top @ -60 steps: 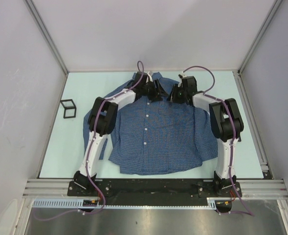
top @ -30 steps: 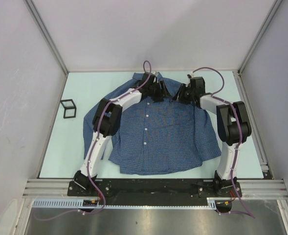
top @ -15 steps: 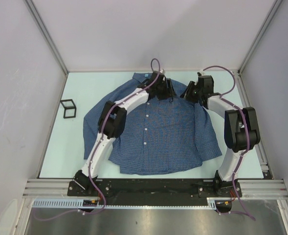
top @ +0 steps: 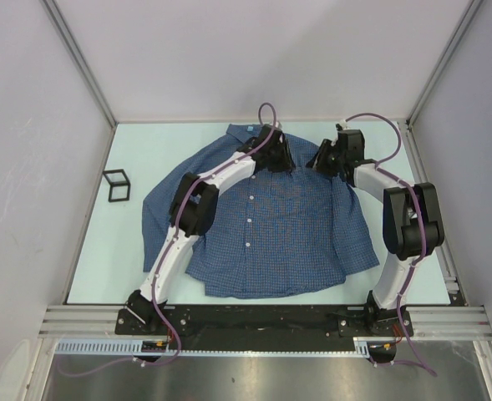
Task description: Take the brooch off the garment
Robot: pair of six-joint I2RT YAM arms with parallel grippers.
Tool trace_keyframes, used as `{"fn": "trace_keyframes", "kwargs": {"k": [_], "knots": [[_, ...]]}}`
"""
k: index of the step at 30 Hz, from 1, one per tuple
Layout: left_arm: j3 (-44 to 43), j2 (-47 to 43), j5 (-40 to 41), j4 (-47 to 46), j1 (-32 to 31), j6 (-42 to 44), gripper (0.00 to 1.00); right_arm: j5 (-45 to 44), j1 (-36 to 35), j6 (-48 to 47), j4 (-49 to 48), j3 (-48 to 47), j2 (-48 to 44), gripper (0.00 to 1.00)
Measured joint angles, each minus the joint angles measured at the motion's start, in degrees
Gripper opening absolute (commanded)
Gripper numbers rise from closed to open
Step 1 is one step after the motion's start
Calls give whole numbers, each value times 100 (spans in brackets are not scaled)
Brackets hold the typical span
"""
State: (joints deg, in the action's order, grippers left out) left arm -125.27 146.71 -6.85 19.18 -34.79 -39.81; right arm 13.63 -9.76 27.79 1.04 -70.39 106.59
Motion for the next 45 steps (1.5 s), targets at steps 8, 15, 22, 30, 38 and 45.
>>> {"fn": "trace_keyframes", "kwargs": {"k": [8, 15, 22, 30, 38, 45], "knots": [[201, -129, -2, -341, 20, 68, 23, 249, -46, 136, -470, 4, 234, 33], [498, -293, -243, -551, 136, 9, 16, 369, -125, 236, -750, 4, 575, 28], [612, -315, -400, -688, 232, -63, 8, 380, -188, 238, -855, -146, 903, 23], [789, -328, -411, -780, 269, -72, 0, 313, -330, 142, -850, -459, 1108, 16], [1034, -424, -435, -931, 280, -74, 0, 118, -492, -157, -791, -852, 1325, 14], [1097, -457, -448, -984, 278, -70, 0, -101, -592, -391, -538, -1003, 1480, 11]]}}
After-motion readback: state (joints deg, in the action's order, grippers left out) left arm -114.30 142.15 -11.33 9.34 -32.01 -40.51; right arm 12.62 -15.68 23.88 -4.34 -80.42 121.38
